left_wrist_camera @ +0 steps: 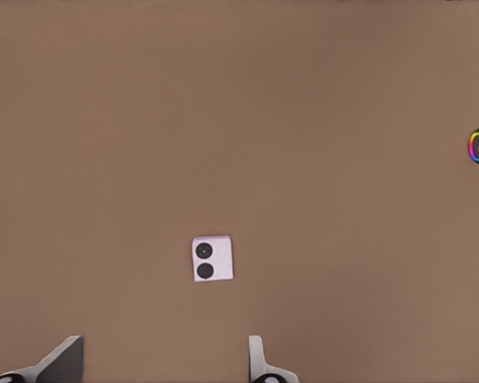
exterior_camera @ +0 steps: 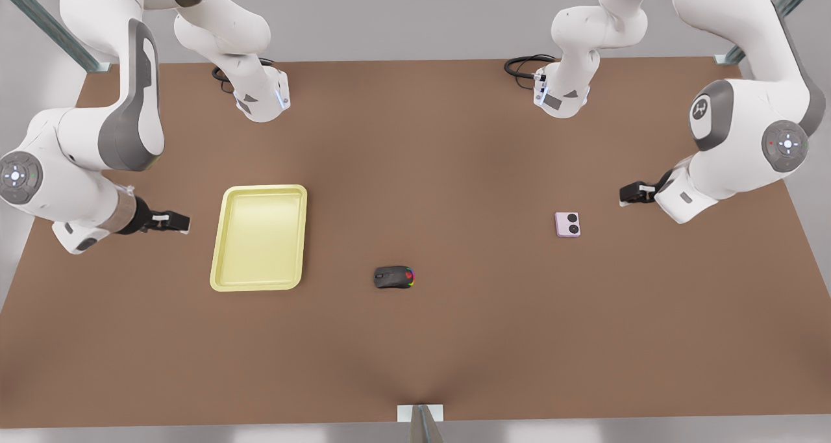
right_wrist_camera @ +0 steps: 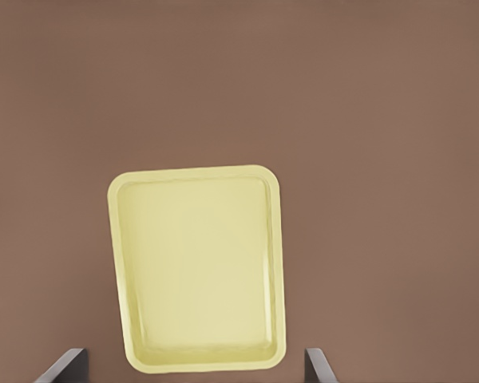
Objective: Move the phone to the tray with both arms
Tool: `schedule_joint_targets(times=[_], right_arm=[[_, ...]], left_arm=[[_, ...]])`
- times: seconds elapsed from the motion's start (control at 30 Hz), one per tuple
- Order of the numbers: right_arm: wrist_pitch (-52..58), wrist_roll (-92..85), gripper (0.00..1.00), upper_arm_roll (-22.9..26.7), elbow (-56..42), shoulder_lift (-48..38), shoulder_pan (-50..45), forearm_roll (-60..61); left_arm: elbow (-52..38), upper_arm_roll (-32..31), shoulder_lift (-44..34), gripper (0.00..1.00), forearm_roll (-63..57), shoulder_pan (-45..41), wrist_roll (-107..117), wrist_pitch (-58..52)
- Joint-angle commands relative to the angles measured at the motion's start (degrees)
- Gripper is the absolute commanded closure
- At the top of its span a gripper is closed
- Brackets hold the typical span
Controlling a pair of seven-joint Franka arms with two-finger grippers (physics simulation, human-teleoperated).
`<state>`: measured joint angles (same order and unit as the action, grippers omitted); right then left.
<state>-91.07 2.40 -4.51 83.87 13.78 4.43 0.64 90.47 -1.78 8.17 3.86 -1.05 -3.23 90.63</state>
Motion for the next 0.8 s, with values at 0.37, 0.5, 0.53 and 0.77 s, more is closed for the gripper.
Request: schedule_joint_targets(times=[0.37,0.5,0.53,0.77], right_arm=[[-6.23,2.35,0.0,-0.06,-0.28,0.46,-0.21,0.06],[-5.96,2.35,0.0,-0.06,-0.28,0.37,-0.39,0.06],[-5.96,2.35,0.0,-0.06,-0.28,0.37,-0.3,0.06],[-6.23,2.35,0.0,-0.06,-0.37,0.55,-0.3,0.06]], left_arm=[[23.7,-0.68,10.11,0.0,-3.51,-1.85,0.86,36.89],[30.82,-0.85,10.82,0.0,-3.42,-1.85,1.12,43.67],[31.35,-0.85,10.82,0.0,-3.42,-1.85,1.21,43.85],[36.18,-0.85,14.42,0.0,-3.42,-2.99,2.0,52.81]])
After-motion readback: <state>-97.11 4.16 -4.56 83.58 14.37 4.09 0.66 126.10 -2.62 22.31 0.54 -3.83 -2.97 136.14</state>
